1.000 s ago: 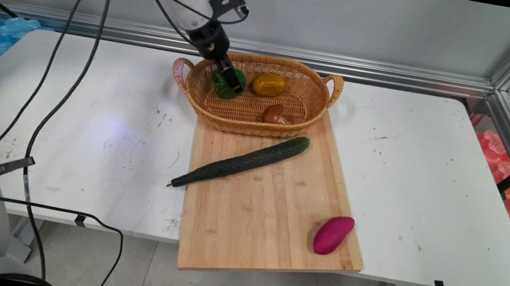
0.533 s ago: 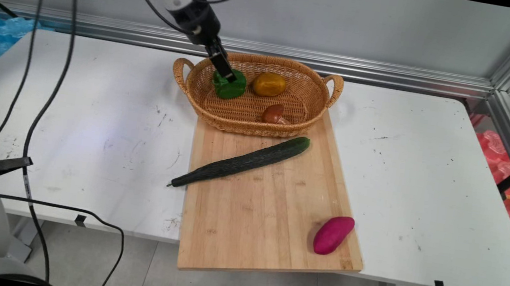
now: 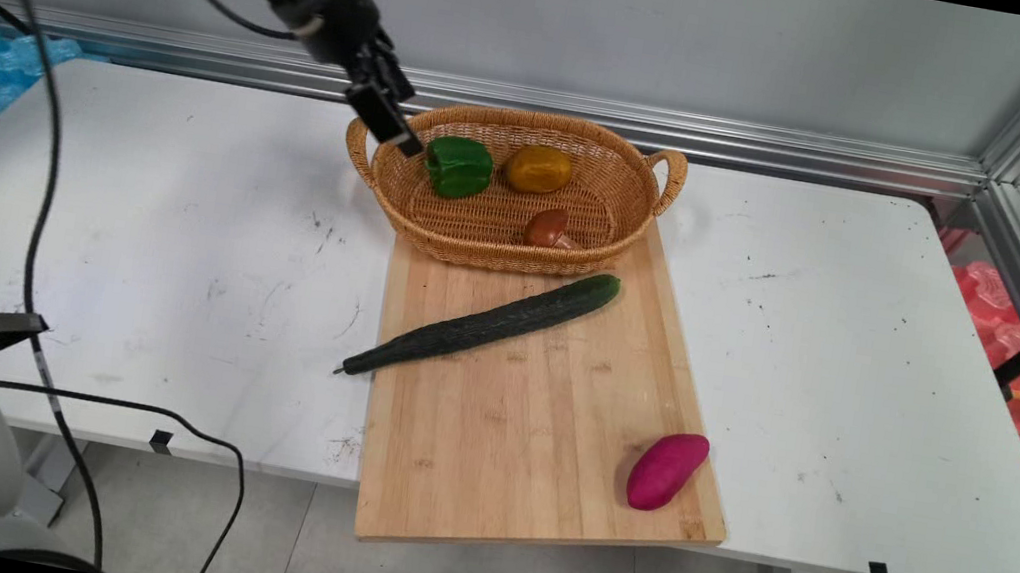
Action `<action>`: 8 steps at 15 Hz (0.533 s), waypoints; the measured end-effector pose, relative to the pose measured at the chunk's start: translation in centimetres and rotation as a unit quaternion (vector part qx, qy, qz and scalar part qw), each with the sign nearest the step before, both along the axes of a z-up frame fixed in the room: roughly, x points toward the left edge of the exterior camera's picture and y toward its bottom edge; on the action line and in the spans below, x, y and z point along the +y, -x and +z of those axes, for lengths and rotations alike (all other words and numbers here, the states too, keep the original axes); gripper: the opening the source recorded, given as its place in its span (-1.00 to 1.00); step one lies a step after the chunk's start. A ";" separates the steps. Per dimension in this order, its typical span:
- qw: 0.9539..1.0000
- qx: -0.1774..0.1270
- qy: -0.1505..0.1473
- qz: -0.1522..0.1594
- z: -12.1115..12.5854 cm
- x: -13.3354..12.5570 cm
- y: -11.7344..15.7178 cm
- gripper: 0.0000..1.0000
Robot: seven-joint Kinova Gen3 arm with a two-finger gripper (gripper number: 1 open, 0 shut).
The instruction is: Pick up the cucumber from the cutting board
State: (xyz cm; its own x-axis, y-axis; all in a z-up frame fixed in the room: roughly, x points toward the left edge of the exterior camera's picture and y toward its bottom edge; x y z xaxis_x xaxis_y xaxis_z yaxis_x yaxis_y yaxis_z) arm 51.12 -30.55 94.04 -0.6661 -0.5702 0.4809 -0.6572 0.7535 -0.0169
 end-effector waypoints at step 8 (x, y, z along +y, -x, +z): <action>1.000 0.004 -0.007 -0.024 3.1 7.7 -0.4 1.00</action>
